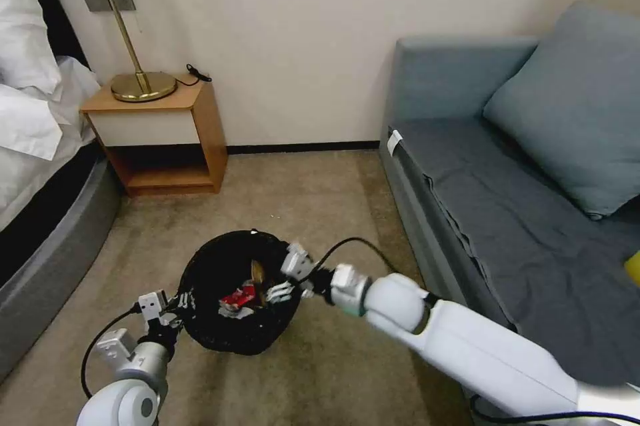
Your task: Pick up the trash bin, then pick up the garbage on the floor and place it into the trash bin.
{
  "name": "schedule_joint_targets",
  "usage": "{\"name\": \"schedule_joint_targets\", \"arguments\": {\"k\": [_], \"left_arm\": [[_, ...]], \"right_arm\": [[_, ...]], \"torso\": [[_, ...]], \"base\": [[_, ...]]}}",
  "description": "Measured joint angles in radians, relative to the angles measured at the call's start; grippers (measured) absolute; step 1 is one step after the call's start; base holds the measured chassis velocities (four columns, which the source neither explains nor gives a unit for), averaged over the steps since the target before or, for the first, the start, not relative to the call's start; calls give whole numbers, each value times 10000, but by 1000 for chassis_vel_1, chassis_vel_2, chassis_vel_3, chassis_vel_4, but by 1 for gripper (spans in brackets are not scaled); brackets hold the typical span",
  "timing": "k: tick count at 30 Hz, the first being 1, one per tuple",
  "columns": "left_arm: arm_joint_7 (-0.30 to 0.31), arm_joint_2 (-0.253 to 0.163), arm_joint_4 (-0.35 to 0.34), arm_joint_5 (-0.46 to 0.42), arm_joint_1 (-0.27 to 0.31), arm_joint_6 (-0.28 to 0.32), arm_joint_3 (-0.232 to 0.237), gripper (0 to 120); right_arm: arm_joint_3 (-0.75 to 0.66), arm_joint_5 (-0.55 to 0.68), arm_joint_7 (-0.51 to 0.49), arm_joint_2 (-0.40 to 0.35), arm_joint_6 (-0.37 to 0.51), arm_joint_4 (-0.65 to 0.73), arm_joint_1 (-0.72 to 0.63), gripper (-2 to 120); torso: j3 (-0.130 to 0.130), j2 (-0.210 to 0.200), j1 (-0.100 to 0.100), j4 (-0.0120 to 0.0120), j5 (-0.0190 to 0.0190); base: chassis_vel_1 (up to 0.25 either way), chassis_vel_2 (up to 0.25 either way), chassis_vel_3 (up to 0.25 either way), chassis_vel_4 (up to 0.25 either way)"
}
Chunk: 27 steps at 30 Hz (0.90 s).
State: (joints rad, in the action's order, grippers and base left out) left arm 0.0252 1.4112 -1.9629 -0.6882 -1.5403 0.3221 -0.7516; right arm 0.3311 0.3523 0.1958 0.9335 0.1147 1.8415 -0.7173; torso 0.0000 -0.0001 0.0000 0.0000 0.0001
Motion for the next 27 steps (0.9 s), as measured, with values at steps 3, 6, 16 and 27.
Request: {"name": "schedule_joint_targets", "arguments": {"k": [3, 6, 16, 27], "left_arm": [[851, -60, 19, -630, 151, 330, 2, 4], [1456, -104, 24, -1042, 225, 504, -2, 4], [2595, -216, 144, -1429, 392, 944, 111, 4], [1578, -196, 59, -291, 22, 588, -15, 39]], "right_arm": [[-1489, -16, -265, -270, -138, 446, -1246, 100], [-2301, 24, -604, -331, -164, 789, -1875, 100], [-5077, -307, -1439, -124, -226, 2671, -4647, 100], [-6012, -759, -1510, 254, -445, 3752, -6481, 100]], "torso": [[0, 0, 0, -2, 1], [0, 0, 0, 0, 2], [-1, 1, 0, -1, 1], [-1, 0, 0, 0, 0]], "base": [[0, 0, 0, 0], [0, 0, 0, 0], [0, 0, 0, 0], [0, 0, 0, 0]]}}
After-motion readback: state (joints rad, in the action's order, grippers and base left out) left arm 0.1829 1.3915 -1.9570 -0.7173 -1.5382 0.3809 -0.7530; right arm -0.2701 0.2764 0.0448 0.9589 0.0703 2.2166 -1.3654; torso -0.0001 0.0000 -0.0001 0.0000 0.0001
